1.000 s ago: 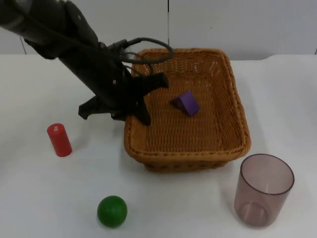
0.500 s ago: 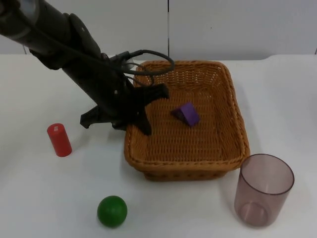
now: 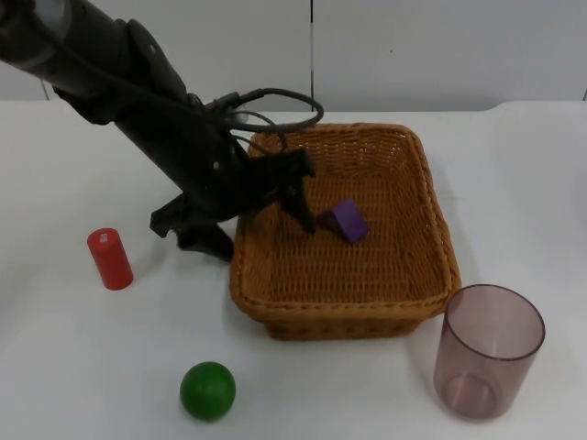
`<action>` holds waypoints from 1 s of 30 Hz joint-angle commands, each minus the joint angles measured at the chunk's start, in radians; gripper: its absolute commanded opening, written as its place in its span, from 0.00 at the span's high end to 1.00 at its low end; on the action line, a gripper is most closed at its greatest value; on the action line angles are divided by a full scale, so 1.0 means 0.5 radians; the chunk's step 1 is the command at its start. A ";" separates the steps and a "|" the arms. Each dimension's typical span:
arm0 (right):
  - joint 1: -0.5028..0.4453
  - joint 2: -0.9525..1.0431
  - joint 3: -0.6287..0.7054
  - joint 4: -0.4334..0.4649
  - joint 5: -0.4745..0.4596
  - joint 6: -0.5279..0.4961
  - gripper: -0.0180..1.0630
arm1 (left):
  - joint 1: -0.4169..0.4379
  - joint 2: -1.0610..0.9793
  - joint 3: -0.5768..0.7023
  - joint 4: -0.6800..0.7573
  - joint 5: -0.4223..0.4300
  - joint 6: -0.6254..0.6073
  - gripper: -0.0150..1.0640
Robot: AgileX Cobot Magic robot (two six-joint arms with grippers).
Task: Pick up the basket with the left hand and place the triangular block into the basket with the right hand.
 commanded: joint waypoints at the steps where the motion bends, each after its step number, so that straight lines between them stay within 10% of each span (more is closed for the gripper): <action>1: 0.000 -0.014 0.004 -0.003 0.007 -0.021 0.01 | -0.004 -0.062 -0.011 -0.022 0.015 -0.009 0.01; 18: 0.000 -0.014 0.004 0.005 0.007 -0.021 0.01 | -0.007 -0.683 -0.011 1.260 0.383 -0.706 0.01; 30: 0.000 -0.019 0.004 0.022 0.055 -0.021 0.01 | -0.089 -1.604 0.192 2.122 -0.002 -1.031 0.01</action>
